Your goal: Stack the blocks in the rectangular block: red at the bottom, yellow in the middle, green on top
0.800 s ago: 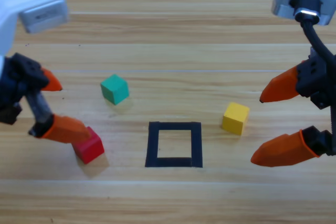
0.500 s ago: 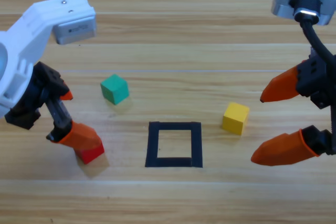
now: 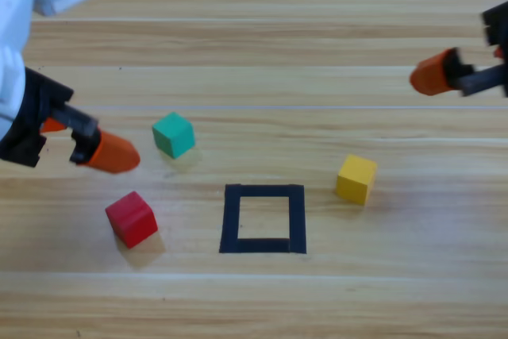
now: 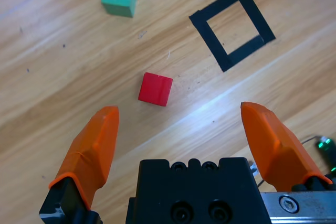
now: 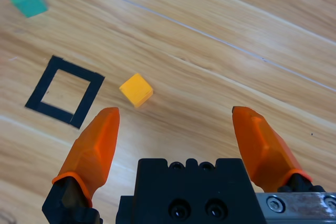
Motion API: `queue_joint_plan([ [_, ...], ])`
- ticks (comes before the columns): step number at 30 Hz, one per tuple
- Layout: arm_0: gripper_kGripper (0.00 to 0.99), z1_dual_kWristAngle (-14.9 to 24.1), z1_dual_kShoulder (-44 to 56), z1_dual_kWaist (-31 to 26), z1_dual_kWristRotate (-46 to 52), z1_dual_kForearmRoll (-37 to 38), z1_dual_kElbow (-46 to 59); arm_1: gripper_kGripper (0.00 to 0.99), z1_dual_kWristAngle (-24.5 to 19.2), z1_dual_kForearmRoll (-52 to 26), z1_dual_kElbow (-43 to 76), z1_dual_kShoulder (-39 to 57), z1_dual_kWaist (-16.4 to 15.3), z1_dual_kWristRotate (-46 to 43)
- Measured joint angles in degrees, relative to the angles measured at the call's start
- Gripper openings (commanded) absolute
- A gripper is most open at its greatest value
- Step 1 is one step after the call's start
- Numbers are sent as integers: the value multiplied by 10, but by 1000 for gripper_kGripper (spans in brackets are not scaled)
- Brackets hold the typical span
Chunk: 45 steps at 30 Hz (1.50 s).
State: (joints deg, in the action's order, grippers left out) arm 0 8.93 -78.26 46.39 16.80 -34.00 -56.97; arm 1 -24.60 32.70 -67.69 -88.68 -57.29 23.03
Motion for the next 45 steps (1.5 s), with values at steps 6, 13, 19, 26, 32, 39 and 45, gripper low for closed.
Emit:
queue_joint_plan([
  [6,990,2,-19,-36,157,0,2,950,-12,14,-35,-75,1,155],
  [13,974,10,-87,-49,281,-14,7,974,78,64,-116,-129,39,248],
  [19,974,11,-102,-51,366,-34,4,986,108,65,-138,-210,77,298],
  [26,974,-1,-146,-53,506,-65,-42,980,130,108,-216,-296,97,323],
  [32,974,-19,-210,-53,593,-81,-81,945,149,120,-235,-343,99,337],
  [39,971,-21,-261,-54,631,-82,-99,919,178,120,-232,-352,101,366],
  [45,973,-21,-298,-54,638,-82,-108,893,185,120,-215,-352,101,388],
])
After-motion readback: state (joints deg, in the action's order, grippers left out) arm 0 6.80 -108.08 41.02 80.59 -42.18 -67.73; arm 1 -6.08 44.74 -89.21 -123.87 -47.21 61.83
